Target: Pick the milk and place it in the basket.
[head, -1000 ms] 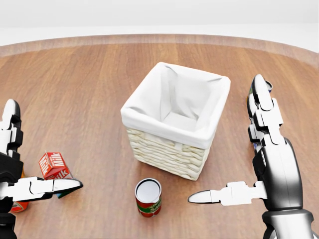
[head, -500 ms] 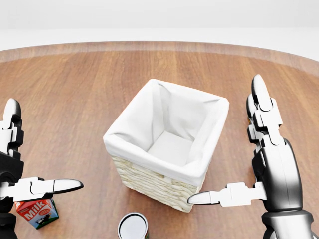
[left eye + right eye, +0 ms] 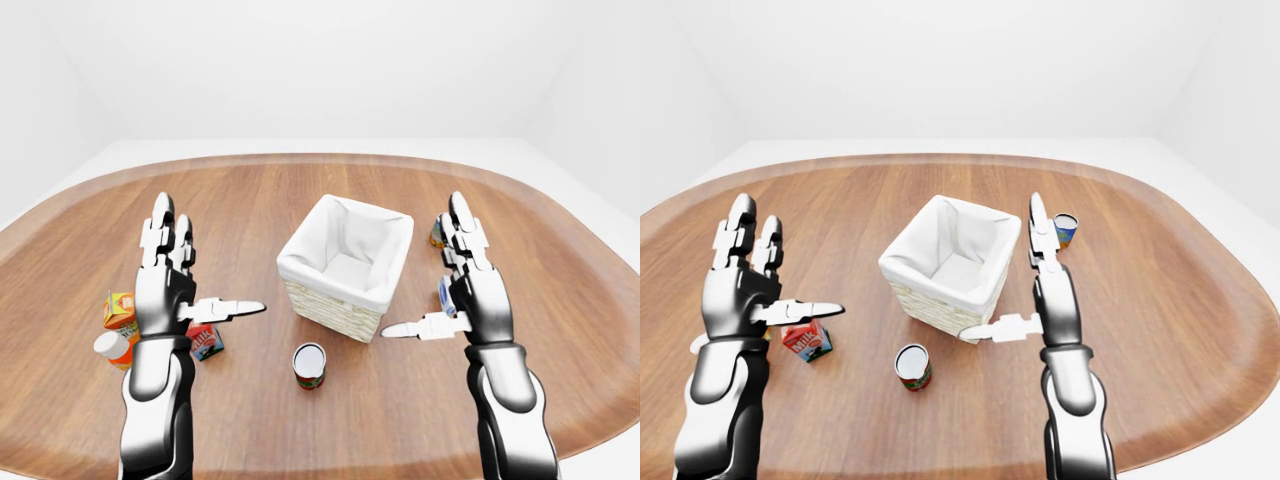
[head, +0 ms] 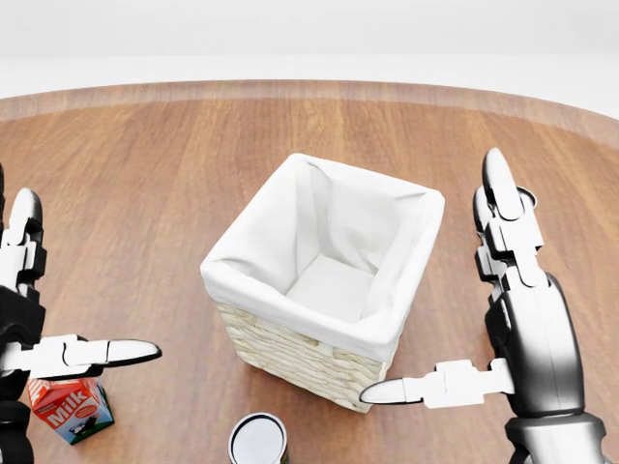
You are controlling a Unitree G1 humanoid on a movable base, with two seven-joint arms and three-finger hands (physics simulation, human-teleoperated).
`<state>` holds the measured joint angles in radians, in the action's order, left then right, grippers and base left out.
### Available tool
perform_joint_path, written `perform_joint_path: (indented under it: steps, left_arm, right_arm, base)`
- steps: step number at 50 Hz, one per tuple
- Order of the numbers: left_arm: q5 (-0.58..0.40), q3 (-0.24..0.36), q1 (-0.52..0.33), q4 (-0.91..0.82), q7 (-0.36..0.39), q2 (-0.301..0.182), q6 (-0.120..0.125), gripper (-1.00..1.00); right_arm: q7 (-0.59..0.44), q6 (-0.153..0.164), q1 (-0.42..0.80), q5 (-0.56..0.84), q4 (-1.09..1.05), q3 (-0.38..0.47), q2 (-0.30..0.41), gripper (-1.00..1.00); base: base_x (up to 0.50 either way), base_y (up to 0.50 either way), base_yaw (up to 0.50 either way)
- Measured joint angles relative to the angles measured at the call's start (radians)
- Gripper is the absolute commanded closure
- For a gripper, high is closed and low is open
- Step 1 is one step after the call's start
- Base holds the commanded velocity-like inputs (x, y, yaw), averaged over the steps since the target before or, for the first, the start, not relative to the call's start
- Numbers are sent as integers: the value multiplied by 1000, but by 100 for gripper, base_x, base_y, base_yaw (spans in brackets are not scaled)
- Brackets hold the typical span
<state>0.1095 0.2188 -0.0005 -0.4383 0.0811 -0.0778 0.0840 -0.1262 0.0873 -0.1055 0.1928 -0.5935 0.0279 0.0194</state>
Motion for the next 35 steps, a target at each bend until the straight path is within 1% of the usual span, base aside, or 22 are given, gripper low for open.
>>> perform_joint_path:
  steps: [2, 3, 11, 14, 23, 26, 35]
  left_arm:
    - [-18, 2, -10, 18, 1, -7, -10, -100]
    - [-29, 3, -16, 28, 1, -11, -19, -100]
    - [-124, 14, -60, 123, 3, -48, -120, -100]
    - [-168, 16, -72, 163, 2, -62, -171, -100]
    - [-266, 36, -86, 257, 20, -98, -171, -100]
    - [-299, 45, -94, 296, 16, -113, -171, -100]
    - [-364, 60, -98, 388, 31, -146, -171, -100]
  right_arm:
    - [0, 0, 0, -1, -1, 1, 0, -100]
    - [0, 0, 0, -2, -1, 1, 0, -100]
    - [0, 0, 1, -5, -2, 4, 0, -100]
    - [1, 0, 1, -3, -3, 2, 0, -100]
    - [3, 0, 4, 0, -6, 0, 0, -100]
    - [4, 0, 5, 0, -6, 0, 0, -100]
    - [7, 0, 8, 3, -9, 0, 0, -100]
  base:
    - [0, 0, 0]
    - [0, 0, 0]
    - [0, 0, 0]
    - [0, 0, 0]
    - [0, 0, 0]
    - [0, 0, 0]
    - [0, 0, 0]
